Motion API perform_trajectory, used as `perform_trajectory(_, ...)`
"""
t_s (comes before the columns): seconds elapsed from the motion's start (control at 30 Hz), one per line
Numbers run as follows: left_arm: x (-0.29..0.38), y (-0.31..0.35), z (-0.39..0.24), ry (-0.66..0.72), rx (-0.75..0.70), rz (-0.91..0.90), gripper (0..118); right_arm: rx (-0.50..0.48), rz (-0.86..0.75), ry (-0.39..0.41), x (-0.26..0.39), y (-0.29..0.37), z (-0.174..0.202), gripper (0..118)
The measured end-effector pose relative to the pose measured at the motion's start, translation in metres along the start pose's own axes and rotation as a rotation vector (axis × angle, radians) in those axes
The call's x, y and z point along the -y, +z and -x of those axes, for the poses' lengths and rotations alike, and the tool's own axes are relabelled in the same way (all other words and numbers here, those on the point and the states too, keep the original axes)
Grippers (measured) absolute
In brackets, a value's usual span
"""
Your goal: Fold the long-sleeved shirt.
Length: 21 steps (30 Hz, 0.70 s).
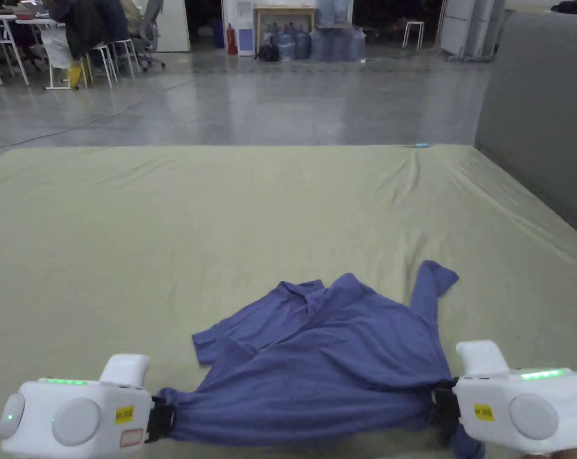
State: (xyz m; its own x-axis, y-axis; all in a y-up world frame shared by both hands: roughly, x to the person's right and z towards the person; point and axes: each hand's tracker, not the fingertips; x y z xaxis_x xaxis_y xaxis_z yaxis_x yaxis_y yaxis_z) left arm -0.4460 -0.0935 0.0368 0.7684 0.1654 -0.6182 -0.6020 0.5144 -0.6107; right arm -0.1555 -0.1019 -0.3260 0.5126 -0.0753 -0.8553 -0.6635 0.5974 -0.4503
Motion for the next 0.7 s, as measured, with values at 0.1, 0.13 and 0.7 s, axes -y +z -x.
perform_trajectory(0.1, 0.027, -0.008, 0.005, 0.013, -0.006, -0.004, 4, 0.01, 0.067, 0.012, 0.02, -0.006, 0.004, 6)
perform_trajectory(0.13, 0.031, -0.009, 0.007, 0.032, 0.005, -0.002, 4, 0.03, 0.081, 0.02, 0.021, -0.009, 0.004, 6)
perform_trajectory(0.7, -0.023, 0.069, -0.003, 0.099, -0.017, -0.221, 0, 0.021, -0.203, 0.038, -0.021, 0.071, 0.028, 0)
